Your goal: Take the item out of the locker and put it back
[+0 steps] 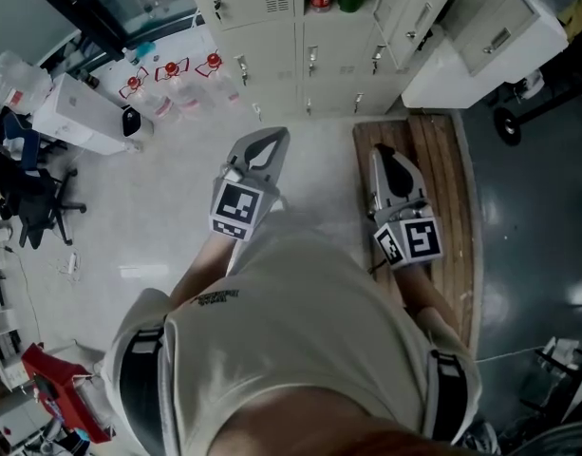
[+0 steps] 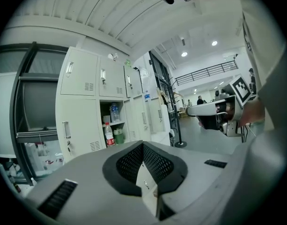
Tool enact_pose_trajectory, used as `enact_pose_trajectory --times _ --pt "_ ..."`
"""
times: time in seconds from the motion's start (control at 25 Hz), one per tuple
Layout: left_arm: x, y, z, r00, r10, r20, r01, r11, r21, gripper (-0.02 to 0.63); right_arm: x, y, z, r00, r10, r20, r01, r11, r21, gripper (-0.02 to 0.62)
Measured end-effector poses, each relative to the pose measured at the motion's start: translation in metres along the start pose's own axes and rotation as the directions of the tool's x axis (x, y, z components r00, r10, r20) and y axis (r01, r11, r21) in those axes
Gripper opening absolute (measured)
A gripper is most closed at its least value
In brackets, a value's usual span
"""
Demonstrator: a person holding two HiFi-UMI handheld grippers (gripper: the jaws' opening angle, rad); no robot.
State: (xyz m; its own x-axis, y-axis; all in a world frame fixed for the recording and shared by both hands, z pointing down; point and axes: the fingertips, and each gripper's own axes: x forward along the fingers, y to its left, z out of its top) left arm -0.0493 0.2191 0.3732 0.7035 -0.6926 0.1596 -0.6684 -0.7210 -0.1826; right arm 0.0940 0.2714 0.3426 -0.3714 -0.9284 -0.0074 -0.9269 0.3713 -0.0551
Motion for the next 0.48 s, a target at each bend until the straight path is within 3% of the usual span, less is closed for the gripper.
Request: enact_pose_trajectory --times 0.48 --pt "0.054 0.037 0.003 1.000 -0.003 0.030 0.003 1.000 0.014 0.012 0.054 -0.035 -0.006 1.000 -0.011 -0.006 0.011 1.000 0.000 0.003"
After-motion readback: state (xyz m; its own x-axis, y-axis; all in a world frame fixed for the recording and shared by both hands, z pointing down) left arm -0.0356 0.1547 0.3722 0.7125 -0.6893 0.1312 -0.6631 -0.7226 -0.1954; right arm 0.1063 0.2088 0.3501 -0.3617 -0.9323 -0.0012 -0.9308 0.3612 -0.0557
